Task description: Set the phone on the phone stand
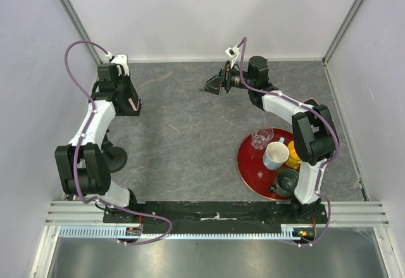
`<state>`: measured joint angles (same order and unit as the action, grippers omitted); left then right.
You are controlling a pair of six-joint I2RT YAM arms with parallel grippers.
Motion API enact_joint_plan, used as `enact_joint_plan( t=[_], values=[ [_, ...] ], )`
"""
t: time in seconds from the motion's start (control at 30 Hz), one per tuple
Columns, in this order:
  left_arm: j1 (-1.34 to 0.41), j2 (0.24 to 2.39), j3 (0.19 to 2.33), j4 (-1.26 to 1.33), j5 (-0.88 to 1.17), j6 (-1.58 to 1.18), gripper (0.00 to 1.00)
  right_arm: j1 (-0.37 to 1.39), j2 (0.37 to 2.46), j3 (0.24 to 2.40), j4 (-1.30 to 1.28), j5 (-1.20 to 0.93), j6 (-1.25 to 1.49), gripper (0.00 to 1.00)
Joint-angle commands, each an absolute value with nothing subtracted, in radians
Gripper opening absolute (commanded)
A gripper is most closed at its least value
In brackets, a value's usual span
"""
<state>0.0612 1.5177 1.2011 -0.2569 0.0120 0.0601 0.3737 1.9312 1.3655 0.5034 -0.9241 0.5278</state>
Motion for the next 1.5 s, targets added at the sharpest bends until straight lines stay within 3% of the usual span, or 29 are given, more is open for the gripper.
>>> enact_joint_plan(
  t=[0.0,0.5,0.7,0.9,1.23,1.37,1.43,1.47],
  values=[
    [0.083,1.505,1.261,-0.195,0.058,0.032,0.02,0.373,1.937,1.371,0.554,-0.95,0.531,0.98],
    [0.127,1.598,1.313,-0.241,0.114,-0.018,0.02,0.374,1.962,1.377,0.589,-0.965,0.558,0.98],
    [0.127,1.612,1.341,-0.278,0.032,-0.044,0.12,0.373,1.968,1.378,0.598,-0.971,0.569,0.98],
    [0.132,1.649,1.376,-0.327,-0.029,-0.069,0.29,0.373,1.967,1.378,0.6,-0.976,0.569,0.98],
    [0.146,1.664,1.378,-0.357,-0.092,-0.106,0.38,0.374,1.968,1.379,0.603,-0.988,0.572,0.98],
    [0.144,1.661,1.379,-0.357,-0.123,-0.118,0.55,0.374,1.965,1.376,0.604,-0.989,0.571,0.98],
    [0.144,1.66,1.378,-0.362,-0.117,-0.132,0.96,0.374,1.965,1.376,0.604,-0.986,0.571,0.98],
    [0.146,1.658,1.379,-0.364,-0.118,-0.14,1.0,0.373,1.967,1.377,0.604,-0.985,0.571,0.98]
  ],
)
